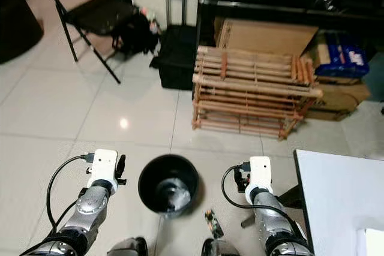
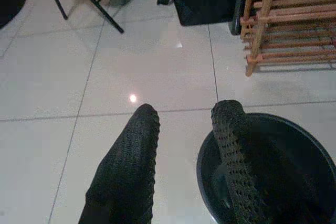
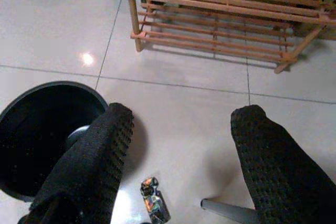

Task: Picking trash to rubbish bin

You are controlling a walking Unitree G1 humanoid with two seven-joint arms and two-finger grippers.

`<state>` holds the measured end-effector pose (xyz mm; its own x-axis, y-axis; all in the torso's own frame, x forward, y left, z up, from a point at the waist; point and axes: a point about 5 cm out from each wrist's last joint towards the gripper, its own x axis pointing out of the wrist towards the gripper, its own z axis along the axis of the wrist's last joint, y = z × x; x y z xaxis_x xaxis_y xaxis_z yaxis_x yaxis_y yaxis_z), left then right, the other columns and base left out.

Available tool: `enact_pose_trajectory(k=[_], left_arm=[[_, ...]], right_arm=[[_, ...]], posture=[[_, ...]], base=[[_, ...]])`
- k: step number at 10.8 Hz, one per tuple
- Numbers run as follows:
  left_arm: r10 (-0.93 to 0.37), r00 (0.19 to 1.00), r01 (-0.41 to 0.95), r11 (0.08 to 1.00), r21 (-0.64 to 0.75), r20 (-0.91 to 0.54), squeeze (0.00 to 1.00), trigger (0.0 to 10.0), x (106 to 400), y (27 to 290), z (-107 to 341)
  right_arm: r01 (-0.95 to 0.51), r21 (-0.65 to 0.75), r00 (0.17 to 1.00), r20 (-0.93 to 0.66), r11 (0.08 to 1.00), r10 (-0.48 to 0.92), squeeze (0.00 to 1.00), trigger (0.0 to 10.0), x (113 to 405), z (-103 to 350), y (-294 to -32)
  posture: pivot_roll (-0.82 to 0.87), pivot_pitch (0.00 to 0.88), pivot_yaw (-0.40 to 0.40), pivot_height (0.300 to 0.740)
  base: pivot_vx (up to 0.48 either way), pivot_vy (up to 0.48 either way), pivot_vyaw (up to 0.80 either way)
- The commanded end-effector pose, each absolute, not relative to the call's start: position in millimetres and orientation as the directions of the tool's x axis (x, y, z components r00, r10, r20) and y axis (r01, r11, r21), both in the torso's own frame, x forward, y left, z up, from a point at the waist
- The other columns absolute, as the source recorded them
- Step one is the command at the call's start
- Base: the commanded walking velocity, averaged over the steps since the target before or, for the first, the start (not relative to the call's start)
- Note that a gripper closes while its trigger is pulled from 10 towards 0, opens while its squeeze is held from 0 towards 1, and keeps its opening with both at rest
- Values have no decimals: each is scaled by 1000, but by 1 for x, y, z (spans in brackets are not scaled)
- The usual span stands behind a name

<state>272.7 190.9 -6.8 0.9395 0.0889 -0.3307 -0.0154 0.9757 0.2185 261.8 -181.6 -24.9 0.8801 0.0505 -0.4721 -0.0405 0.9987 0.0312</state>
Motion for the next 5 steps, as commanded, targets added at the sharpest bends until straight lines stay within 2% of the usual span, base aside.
enact_pose_trajectory(k=[1, 5], left_arm=[[85, 939, -8, 974, 226, -332, 0, 10000, 270, 189, -9], [82, 940, -5, 974, 228, -331, 0, 10000, 270, 188, -9]], right_arm=[[-15, 32, 876, -481, 999, 29, 0, 10000, 257, -28, -187], [1, 43, 878, -478, 999, 20, 0, 10000, 257, -28, -188]], posture=[[-4, 54, -46, 740], [-4, 62, -48, 740]], base=[[0, 0, 0], [0, 0, 0]])
